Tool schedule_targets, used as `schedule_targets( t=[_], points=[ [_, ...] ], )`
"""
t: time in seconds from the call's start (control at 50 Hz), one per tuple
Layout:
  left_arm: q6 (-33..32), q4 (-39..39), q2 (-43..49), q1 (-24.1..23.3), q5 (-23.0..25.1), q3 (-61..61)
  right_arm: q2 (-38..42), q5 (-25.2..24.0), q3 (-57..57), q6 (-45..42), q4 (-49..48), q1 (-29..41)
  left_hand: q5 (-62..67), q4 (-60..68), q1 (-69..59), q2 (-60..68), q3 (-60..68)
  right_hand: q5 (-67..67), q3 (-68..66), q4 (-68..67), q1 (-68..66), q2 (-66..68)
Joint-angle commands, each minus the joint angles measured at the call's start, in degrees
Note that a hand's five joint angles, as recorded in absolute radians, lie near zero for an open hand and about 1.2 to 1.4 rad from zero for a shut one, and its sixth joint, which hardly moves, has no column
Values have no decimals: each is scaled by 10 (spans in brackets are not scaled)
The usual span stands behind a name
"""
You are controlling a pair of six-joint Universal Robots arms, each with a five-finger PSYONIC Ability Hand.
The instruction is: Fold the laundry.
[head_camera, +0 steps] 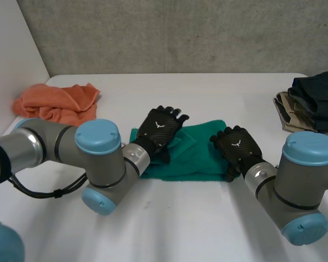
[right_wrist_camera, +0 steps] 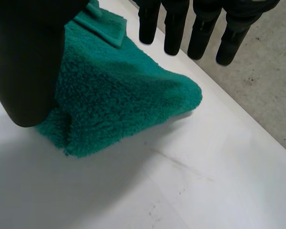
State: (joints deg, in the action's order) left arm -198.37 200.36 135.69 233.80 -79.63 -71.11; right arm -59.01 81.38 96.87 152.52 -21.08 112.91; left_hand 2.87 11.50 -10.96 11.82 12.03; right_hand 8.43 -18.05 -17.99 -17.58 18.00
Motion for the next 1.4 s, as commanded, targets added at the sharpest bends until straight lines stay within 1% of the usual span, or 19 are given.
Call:
schedule_targets(
  t=[0.02,0.08,0.12,0.2,0.3,0.44,0.54,0.6,0.68,0.76,0.82,0.84,0.94,1.0,1.08,1.16,1.28,1.32,1.4],
  points=[
    [-23,-2,37,37,-99,62,6,-1,-12,-1,0,7,44,58,-63,55,52,133,-137,-138,-142,138],
    [-58,-2,44,80,-141,76,7,2,-19,-4,1,7,42,56,-61,53,51,191,-194,-195,-199,195],
    [-84,-4,41,94,-147,76,8,4,-19,-6,1,7,41,54,-60,51,49,216,-220,-220,-224,220],
    [-123,-7,36,93,-147,55,6,5,-15,-6,2,6,34,48,-53,45,42,263,-267,-267,-272,267],
    [-110,-8,4,67,-143,28,5,5,-12,-6,2,6,4,17,-23,14,12,282,-285,-286,-290,286],
    [-62,-8,-38,3,-104,6,4,6,-5,-7,2,7,4,17,-23,14,12,282,-285,-286,-290,286],
    [-18,-8,-30,-33,-73,14,3,6,-4,-7,1,7,4,17,-23,14,12,280,-284,-284,-288,284],
    [-11,-8,-18,-37,-68,19,3,6,-3,-7,0,8,4,17,-23,14,12,280,-284,-284,-288,284],
    [-15,-8,34,-35,-69,47,3,6,-3,-8,0,8,9,22,-28,19,17,290,-294,-294,-298,294],
    [-14,-8,78,-32,-83,95,4,7,-2,-9,0,7,27,41,-46,38,36,396,-399,-400,-404,400],
    [-16,-4,86,-7,-124,113,3,9,-1,-10,0,6,44,58,-63,55,52,542,-546,-546,-550,546],
    [-22,-2,84,16,-153,114,2,9,-1,-11,0,5,54,68,-73,65,62,592,-596,-597,-601,597],
    [-63,-6,76,66,-214,104,-1,21,4,-21,1,-2,51,65,-70,61,59,616,-619,-620,-624,620],
    [-91,-10,55,67,-219,80,-11,33,11,-40,3,-5,42,56,-62,53,51,616,-619,-620,-624,620],
    [-96,-10,8,65,-219,20,-30,48,24,-77,9,-5,31,44,-50,41,39,616,-619,-620,-624,620],
    [-96,-10,-54,67,-215,-47,-46,62,32,-138,17,-5,0,14,-19,11,9,616,-619,-620,-624,620],
    [-84,-8,-139,66,-198,-124,-69,103,5,-275,22,-8,-10,4,-9,1,-1,616,-619,-620,-624,620],
    [-78,-8,-159,67,-189,-138,-70,102,-16,-294,17,-2,-10,4,-9,1,-1,616,-619,-620,-624,620],
    [-57,-4,-196,69,-175,-166,-66,57,-58,-318,-15,46,-10,4,-9,1,-1,616,-619,-620,-624,620]
  ],
)
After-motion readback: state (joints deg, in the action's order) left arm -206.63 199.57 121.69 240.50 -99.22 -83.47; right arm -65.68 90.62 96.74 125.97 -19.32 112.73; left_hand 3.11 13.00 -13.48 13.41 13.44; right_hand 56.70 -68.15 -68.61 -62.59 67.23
